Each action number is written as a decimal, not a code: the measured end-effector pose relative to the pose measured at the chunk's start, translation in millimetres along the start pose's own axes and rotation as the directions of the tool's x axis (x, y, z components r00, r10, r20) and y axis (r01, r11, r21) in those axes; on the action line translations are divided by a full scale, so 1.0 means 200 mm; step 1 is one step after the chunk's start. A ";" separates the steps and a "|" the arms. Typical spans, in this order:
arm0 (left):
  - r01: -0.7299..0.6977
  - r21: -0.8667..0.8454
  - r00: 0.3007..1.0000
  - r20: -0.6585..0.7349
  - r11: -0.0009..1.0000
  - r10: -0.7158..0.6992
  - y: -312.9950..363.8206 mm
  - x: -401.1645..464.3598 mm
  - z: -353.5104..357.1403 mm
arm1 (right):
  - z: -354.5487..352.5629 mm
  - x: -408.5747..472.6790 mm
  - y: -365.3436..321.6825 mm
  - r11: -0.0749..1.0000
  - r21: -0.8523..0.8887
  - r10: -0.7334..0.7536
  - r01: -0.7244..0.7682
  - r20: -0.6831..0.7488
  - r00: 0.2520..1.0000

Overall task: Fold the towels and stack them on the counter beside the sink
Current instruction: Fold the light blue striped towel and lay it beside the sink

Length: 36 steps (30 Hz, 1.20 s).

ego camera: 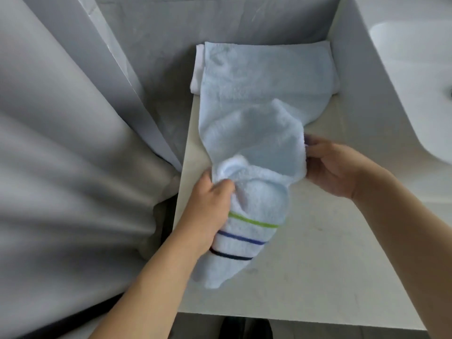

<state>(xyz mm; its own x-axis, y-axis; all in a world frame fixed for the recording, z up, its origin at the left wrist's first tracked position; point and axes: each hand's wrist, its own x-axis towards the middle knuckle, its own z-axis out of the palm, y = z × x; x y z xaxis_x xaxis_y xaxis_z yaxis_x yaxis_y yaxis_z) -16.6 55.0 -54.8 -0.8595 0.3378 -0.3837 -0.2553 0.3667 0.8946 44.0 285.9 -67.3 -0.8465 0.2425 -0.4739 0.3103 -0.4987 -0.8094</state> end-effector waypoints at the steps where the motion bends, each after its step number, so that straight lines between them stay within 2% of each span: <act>1: 0.171 -0.219 0.985 0.056 0.961 -0.162 0.02 0.02 -0.01 | -0.01 -0.03 0.02 0.998 0.050 0.021 -0.023 0.036 0.999; 2: 0.349 -0.377 0.933 0.225 0.858 -0.281 0.05 0.02 -0.03 | -0.02 -0.06 0.04 0.994 0.104 0.034 -0.042 0.081 0.996; 3: 0.494 -0.426 0.853 0.406 0.758 -0.328 0.08 0.01 -0.04 | -0.04 -0.09 0.07 0.987 0.151 0.039 -0.060 0.136 0.990; 4: 0.558 -0.420 0.797 0.511 0.716 -0.322 0.11 0.02 -0.05 | -0.04 -0.12 0.09 0.981 0.173 0.051 -0.084 0.187 0.981; 5: 0.568 -0.384 0.783 0.526 0.728 -0.333 0.12 0.04 -0.06 | -0.04 -0.15 0.11 0.980 0.163 0.076 -0.115 0.225 0.971; 7: 0.467 -0.230 0.868 0.302 0.854 -0.394 0.13 0.09 -0.04 | -0.02 -0.18 0.15 0.983 0.095 0.125 -0.154 0.265 0.956; 9: 0.387 -0.132 0.918 0.153 0.913 -0.367 0.09 0.11 -0.02 | 0.01 -0.19 0.17 0.995 0.039 0.080 -0.092 0.231 0.970; 10: 0.304 -0.038 0.950 0.087 0.952 -0.300 0.05 0.10 -0.02 | 0.02 -0.19 0.17 0.999 0.028 0.035 -0.040 0.180 0.983; 11: 0.165 0.122 0.986 -0.001 0.979 -0.167 0.00 0.08 -0.03 | 0.02 -0.19 0.15 1.000 0.029 -0.009 0.005 0.120 0.993; 12: 0.027 0.334 0.997 -0.071 0.942 -0.003 -0.05 0.06 -0.05 | 0.01 -0.20 0.14 0.998 0.052 -0.042 0.038 0.071 0.997; 13: -0.078 0.499 0.986 -0.086 0.863 0.139 -0.07 0.04 -0.07 | -0.01 -0.20 0.12 0.995 0.081 -0.066 0.062 0.042 0.997; 14: -0.135 0.570 0.971 -0.087 0.810 0.223 -0.08 0.04 -0.08 | -0.03 -0.21 0.10 0.991 0.102 -0.089 0.085 0.033 0.995; 16: -0.085 0.591 0.982 -0.088 0.802 0.169 -0.07 0.06 -0.09 | -0.07 -0.24 0.09 0.988 0.123 -0.101 0.096 0.038 0.994; 18: 0.002 0.674 0.991 -0.100 0.739 0.089 -0.08 0.08 -0.08 | -0.06 -0.28 0.09 0.992 0.107 -0.070 0.070 0.003 0.998; 20: 0.039 0.691 0.986 -0.143 0.722 0.084 -0.09 0.07 -0.07 | -0.04 -0.29 0.12 0.993 -0.109 -0.043 0.036 -0.061 0.997; 21: 0.054 0.676 0.979 -0.179 0.734 0.093 -0.09 0.07 -0.06 | -0.02 -0.29 0.13 0.955 -0.295 -0.019 -0.016 -0.115 0.993; 22: 0.061 0.662 0.972 -0.209 0.747 0.106 -0.09 0.06 -0.05 | 0.01 -0.30 0.16 0.871 -0.485 -0.017 -0.080 -0.193 0.981; 24: 0.084 0.645 0.960 -0.256 0.759 0.111 -0.09 0.05 -0.04 | 0.04 -0.30 0.21 0.580 -0.788 -0.113 -0.205 -0.328 0.938; 26: 0.102 0.629 0.959 -0.269 0.771 0.092 -0.09 0.05 -0.03 | 0.07 -0.30 0.25 0.294 -0.914 -0.190 -0.280 -0.343 0.920; 27: 0.109 0.623 0.962 -0.261 0.775 0.075 -0.09 0.05 -0.03 | 0.08 -0.31 0.26 0.231 -0.935 -0.186 -0.271 -0.316 0.930; 28: 0.108 0.613 0.967 -0.248 0.783 0.061 -0.09 0.05 -0.03 | 0.09 -0.31 0.26 0.221 -0.945 -0.180 -0.242 -0.283 0.942; 30: 0.095 0.567 0.968 -0.244 0.818 0.057 -0.09 0.06 -0.05 | 0.09 -0.33 0.21 0.333 -0.924 -0.204 -0.186 -0.263 0.943; 32: 0.111 0.564 0.962 -0.267 0.819 0.054 -0.08 0.04 -0.10 | 0.05 -0.40 0.14 0.427 -0.874 -0.117 -0.233 -0.309 0.944; 33: 0.140 0.613 0.963 -0.266 0.778 0.036 -0.09 0.03 -0.13 | 0.02 -0.45 0.10 0.396 -0.869 0.018 -0.297 -0.316 0.949; 34: 0.169 0.688 0.969 -0.246 0.705 0.008 -0.09 0.01 -0.16 | -0.01 -0.50 0.07 0.319 -0.872 0.203 -0.372 -0.320 0.925; 36: 0.182 0.823 0.982 -0.185 0.539 -0.049 -0.09 -0.03 -0.19 | -0.05 -0.59 0.03 0.177 -0.854 0.546 -0.489 -0.328 0.771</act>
<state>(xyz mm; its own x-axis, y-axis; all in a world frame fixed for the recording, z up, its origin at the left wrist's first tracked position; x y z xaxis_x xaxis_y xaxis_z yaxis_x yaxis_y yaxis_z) -22.9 13.9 -59.1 -0.9130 0.1533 -0.3780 0.0706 0.9721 0.2238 150.3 263.3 -20.1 -0.3412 0.1875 -0.9211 0.8383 0.5040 -0.2080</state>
